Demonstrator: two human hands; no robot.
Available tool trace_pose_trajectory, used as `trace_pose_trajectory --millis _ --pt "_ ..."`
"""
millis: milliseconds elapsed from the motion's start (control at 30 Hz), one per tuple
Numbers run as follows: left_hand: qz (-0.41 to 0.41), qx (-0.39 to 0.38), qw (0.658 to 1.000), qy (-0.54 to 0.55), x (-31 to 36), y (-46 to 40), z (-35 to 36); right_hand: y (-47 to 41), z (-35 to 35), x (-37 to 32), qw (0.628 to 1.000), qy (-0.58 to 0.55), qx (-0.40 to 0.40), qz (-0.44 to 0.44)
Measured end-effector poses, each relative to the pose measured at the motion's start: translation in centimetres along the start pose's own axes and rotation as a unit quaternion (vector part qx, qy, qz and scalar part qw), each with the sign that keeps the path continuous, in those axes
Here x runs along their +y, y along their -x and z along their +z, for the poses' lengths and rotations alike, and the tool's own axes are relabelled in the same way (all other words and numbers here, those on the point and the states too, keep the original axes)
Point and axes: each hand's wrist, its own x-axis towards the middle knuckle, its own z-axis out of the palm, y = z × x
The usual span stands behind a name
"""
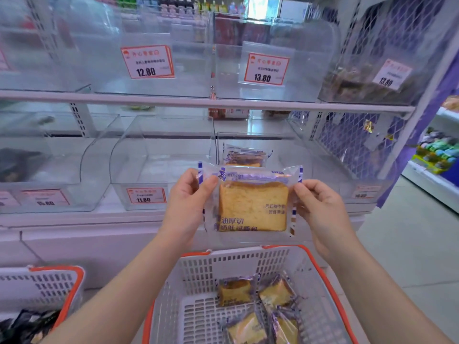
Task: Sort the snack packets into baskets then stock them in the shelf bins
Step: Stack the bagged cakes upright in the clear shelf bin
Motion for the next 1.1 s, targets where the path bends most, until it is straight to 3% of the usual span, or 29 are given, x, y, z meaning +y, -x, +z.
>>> trace_pose_trajectory --millis 100,300,367,467,633,767,867,1100 --pt "0.051 0.04 0.998 -0.017 0.4 -1.8 1.0 -1.6 0.0 -0.6 0.998 0.018 -0.063 -0.003" --pt "0.048 0.053 0.997 0.013 1.4 -5.5 3.0 -5.0 0.6 -1.4 0.979 0.101 -0.176 0.003" --pt "0.043 0.043 0.998 0.011 1.3 -6.2 3.3 -6.3 0.9 -1.4 0.978 0.12 -0.171 0.015" --pt "0.043 0.018 0.996 -0.081 0.2 -6.9 2.9 -8.2 0.6 -1.1 0.977 0.14 -0.156 0.042" --pt "-0.057 -0.013 0.984 -0.171 -1.6 -7.4 1.3 -9.8 0.7 1.3 0.973 0.099 -0.169 0.125" --pt "-0.092 -0.105 0.969 -0.206 -2.4 -7.1 0.5 -11.5 0.2 2.6 0.98 0.018 -0.092 0.175" --pt "-0.085 -0.128 0.959 -0.238 -2.9 -7.0 0.2 -13.1 -0.5 3.6 0.976 0.112 -0.031 0.183" --pt "-0.06 -0.119 0.965 -0.226 -3.4 -7.0 0.0 -15.8 1.3 6.4 0.936 0.298 -0.042 0.183"
